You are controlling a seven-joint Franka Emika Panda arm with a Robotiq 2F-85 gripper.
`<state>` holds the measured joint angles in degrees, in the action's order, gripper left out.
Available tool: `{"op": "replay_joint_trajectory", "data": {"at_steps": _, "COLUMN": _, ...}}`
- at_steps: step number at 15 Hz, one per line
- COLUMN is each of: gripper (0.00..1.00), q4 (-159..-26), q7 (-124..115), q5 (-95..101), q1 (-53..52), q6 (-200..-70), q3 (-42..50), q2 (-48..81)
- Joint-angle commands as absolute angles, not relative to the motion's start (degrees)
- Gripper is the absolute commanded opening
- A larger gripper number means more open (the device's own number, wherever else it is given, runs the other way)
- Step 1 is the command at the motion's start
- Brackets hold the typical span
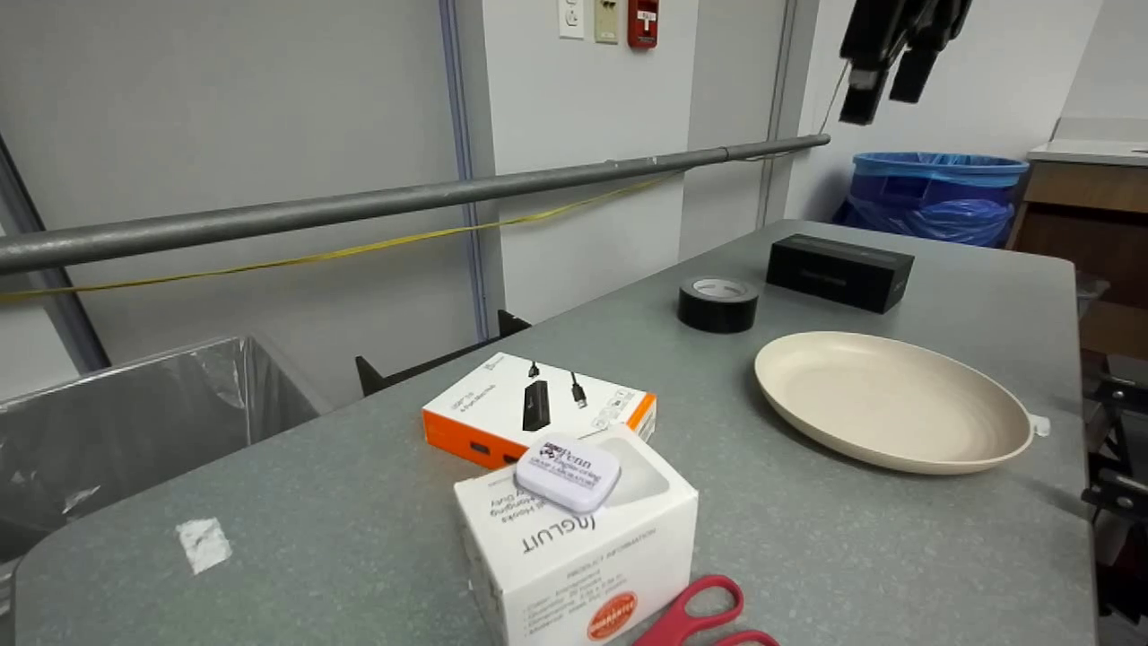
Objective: Put the black masking tape on the white plate
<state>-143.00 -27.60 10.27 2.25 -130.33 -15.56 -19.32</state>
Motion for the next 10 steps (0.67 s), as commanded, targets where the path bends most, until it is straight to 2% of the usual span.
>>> {"op": "replay_joint_trajectory", "data": {"at_steps": 1, "gripper": 1.00, "q4": -137.8, "q7": -28.9, "q5": 14.3, "q1": 4.2, "q6": -133.4, "q3": -12.4, "q2": -9.4}}
{"op": "replay_joint_trajectory", "data": {"at_steps": 10, "gripper": 1.00, "q4": -136.9, "q7": -29.5, "q5": 13.8, "q1": 2.2, "q6": -132.7, "q3": -9.0, "q2": -8.1}}
